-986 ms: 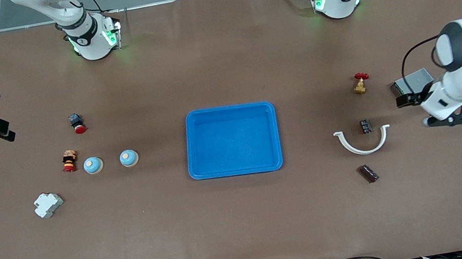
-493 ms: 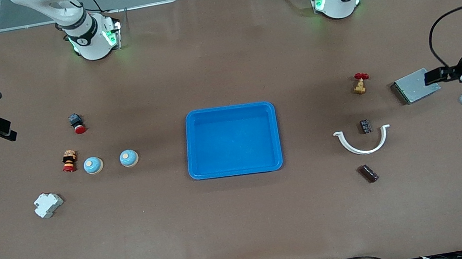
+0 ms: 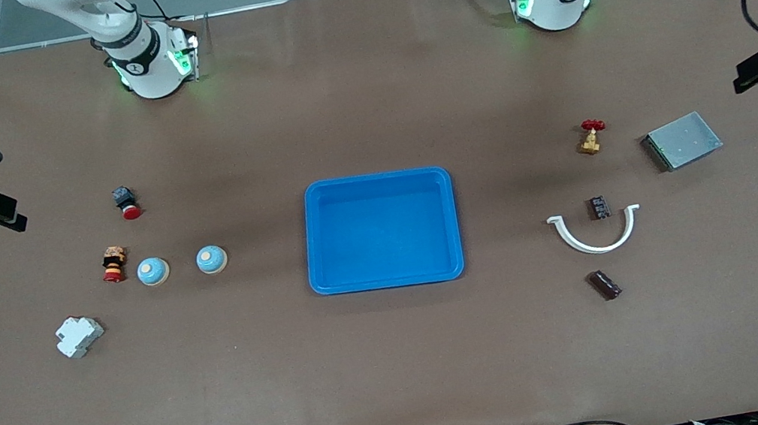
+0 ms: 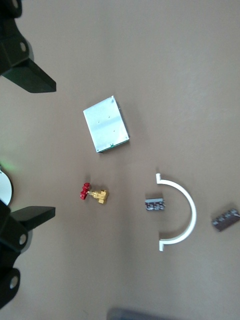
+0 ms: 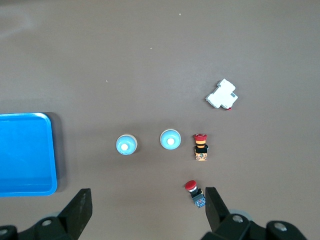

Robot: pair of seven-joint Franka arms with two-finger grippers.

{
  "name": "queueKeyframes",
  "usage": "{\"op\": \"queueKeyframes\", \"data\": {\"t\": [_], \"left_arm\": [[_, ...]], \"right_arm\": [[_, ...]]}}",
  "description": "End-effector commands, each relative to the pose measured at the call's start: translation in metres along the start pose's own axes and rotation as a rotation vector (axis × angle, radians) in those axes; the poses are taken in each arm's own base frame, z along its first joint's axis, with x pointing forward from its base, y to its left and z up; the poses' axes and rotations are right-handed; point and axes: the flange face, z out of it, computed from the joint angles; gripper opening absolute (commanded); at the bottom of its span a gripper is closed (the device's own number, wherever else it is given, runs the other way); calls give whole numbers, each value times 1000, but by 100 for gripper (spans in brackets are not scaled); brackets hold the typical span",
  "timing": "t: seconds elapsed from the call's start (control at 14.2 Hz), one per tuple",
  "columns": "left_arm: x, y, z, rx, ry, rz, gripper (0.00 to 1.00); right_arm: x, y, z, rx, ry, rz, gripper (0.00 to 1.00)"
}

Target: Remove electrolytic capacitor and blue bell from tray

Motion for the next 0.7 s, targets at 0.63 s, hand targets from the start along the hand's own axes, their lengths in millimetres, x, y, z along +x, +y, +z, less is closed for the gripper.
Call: {"op": "queueKeyframes", "data": {"t": [0.63], "left_arm": [[21,98,-33,8,110,115,100]], "right_arm": [[-4,-2,-4,12,5,17,100]]}}
